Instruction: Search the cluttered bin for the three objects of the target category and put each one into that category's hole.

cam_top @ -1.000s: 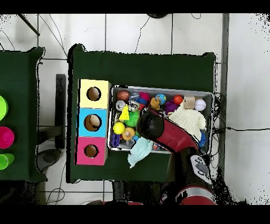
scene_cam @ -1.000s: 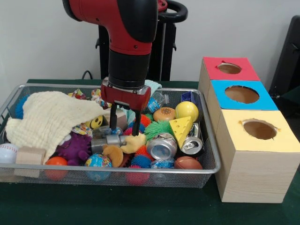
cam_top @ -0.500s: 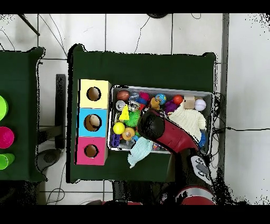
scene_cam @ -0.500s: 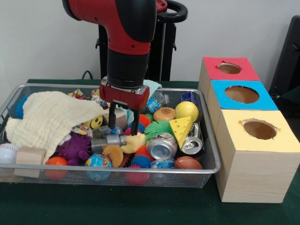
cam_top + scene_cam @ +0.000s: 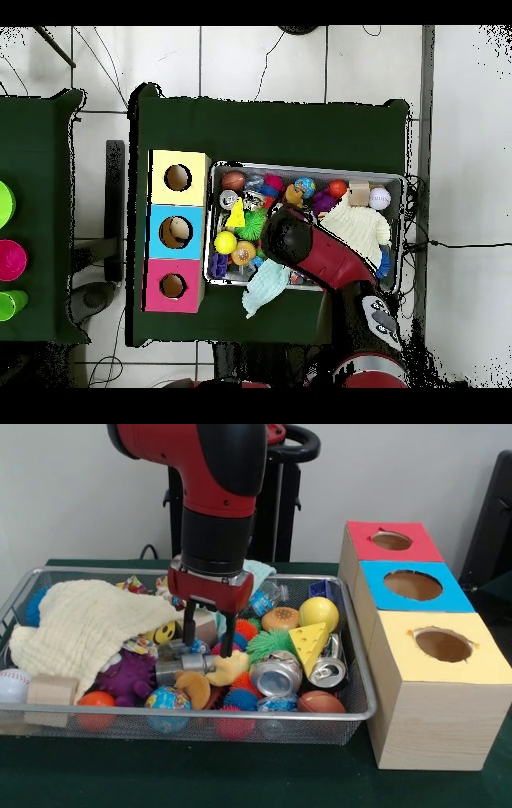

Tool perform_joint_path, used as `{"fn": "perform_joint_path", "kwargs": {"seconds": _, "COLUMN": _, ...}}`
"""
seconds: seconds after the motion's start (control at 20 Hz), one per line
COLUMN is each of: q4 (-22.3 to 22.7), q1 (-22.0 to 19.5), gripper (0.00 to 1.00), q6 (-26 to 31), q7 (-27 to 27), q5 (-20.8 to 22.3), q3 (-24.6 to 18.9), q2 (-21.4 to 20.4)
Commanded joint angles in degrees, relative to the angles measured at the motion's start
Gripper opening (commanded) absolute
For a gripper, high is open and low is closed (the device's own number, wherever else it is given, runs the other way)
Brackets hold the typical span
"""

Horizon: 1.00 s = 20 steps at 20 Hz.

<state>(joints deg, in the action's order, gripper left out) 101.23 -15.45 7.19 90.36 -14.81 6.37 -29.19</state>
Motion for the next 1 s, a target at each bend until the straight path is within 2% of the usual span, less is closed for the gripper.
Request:
{"fn": "perform_joint_path", "kwargs": {"seconds": 0.05, "q4": 4.77, "q1": -0.01, "gripper": 1.00, "q6": -3.55, "q7": 16.53, "q5": -2.99, "q3": -3.36, "q2": 2.61}}
{"fn": "perform_joint_path", "kwargs": {"seconds": 0.7, "q4": 9.96, "q1": 1.42, "gripper": 1.00, "q6": -5.52, "q7": 18.68, "q5": -3.58, "q3": -3.70, "q2": 0.95}}
{"fn": "perform_joint_path", "kwargs": {"seconds": 1.0, "q4": 8.84, "q1": 0.05, "gripper": 1.00, "q6": -7.36, "q7": 18.57, "q5": -2.39, "q3": -5.29, "q2": 3.38}}
